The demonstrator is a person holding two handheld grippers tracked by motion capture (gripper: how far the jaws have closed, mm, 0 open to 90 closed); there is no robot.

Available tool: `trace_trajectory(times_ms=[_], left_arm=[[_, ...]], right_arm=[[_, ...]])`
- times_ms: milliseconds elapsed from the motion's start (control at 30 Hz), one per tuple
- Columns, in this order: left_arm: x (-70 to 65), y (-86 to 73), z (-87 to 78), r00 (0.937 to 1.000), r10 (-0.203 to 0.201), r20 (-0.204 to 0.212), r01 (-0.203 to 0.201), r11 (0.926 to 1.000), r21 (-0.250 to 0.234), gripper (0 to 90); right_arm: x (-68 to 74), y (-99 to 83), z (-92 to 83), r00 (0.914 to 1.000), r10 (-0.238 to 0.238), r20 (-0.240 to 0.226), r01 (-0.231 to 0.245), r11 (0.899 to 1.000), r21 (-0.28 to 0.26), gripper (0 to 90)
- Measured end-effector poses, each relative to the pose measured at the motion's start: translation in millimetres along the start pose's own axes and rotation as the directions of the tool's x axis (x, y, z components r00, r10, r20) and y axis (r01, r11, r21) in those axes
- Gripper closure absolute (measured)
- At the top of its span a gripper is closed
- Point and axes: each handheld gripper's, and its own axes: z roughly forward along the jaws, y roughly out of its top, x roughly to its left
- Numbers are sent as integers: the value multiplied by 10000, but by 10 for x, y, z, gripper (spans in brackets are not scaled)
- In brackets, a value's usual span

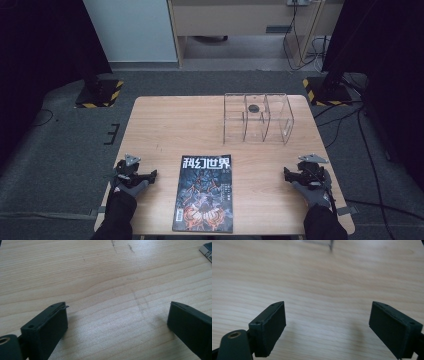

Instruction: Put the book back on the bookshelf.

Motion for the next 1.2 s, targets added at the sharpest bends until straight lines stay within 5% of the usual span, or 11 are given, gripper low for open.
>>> trace_trajectory(times_ms=[133,233,333,733,1000,1200], left_arm=[[-3,2,2,10000,-8,-22,8,10000,1,26],[-5,0,1,10000,-10,-26,10,10000,-3,27],[-6,-2,-1,10000,-4,-21,4,10000,-1,27],[-6,2,3,10000,9,-13,-9,10000,3,26],[-8,2,3,10000,-1,-28,1,10000,6,25],[-9,2,3,10000,-4,-31,4,10000,4,26]], right_arm=[[30,73,-116,9949,388,-929,-441,9974,-563,125],[59,125,-243,9786,708,-1934,-923,9902,-1046,114],[80,139,-288,9701,598,-2351,-904,9885,-1215,115],[166,222,-372,9577,532,-2827,-1053,9794,-1725,188],[279,279,-417,9623,290,-2704,-923,9701,-2243,195],[399,316,-416,9606,69,-2778,-703,9732,-2189,191]])
